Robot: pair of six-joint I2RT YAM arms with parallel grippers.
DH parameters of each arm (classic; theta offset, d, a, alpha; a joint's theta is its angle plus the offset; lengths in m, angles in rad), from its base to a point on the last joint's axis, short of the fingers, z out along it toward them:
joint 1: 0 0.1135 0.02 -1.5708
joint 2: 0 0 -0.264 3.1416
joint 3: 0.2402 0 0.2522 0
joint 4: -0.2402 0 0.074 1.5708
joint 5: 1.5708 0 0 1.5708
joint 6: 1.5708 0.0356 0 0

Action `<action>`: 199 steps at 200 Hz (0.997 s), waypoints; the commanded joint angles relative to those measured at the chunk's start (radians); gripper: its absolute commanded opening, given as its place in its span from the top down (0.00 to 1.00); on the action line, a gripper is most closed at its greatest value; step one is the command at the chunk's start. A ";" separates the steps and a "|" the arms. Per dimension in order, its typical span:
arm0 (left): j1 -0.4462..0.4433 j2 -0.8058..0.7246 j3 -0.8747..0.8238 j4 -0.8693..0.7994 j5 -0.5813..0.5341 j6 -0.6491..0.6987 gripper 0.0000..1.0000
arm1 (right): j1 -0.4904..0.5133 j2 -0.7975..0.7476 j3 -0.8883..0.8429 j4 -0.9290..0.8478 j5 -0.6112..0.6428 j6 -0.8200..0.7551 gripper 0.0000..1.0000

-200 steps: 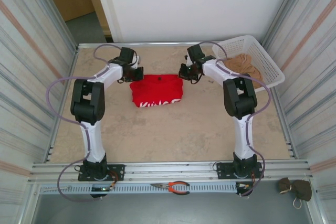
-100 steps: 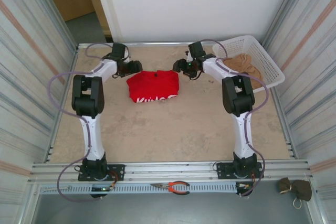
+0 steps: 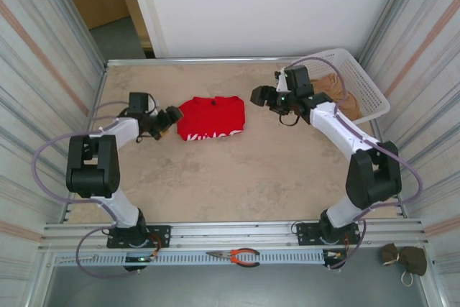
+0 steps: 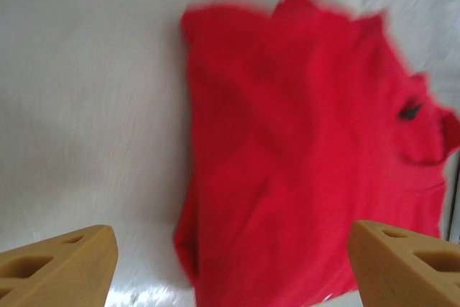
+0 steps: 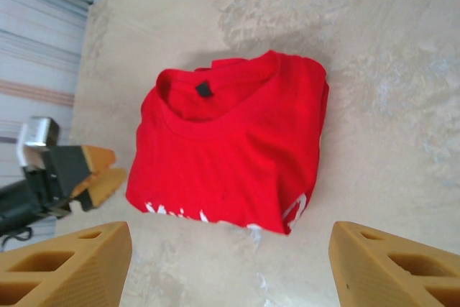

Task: Fold the inside-out t-shirt

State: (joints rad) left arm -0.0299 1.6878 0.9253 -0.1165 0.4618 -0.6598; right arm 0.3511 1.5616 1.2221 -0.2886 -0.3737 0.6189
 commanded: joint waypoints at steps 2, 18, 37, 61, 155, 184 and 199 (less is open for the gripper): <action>-0.022 0.019 -0.037 0.153 0.078 -0.064 0.16 | -0.001 -0.091 -0.062 0.002 0.004 0.006 0.28; -0.048 0.054 -0.029 0.186 0.089 -0.064 0.15 | -0.002 -0.147 -0.099 -0.016 0.019 -0.001 0.28; -0.080 0.100 -0.016 0.232 0.104 -0.086 0.17 | -0.009 -0.211 -0.150 -0.044 0.037 -0.013 0.27; -0.110 0.150 -0.010 0.292 0.105 -0.134 0.29 | -0.036 -0.294 -0.219 -0.071 0.045 -0.016 0.27; 0.133 0.124 0.231 -0.126 0.032 0.129 0.97 | -0.186 -0.634 -0.352 -0.252 0.035 -0.060 0.27; 0.237 0.184 0.413 -0.326 -0.034 0.299 0.95 | -0.228 -0.708 -0.394 -0.289 0.022 -0.067 0.26; 0.276 0.225 0.504 -0.394 -0.080 0.369 0.81 | -0.249 -0.734 -0.408 -0.314 0.018 -0.081 0.26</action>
State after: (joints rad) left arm 0.1974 1.8595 1.3090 -0.3077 0.4614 -0.4835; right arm 0.1295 0.8627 0.8421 -0.5316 -0.3519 0.5831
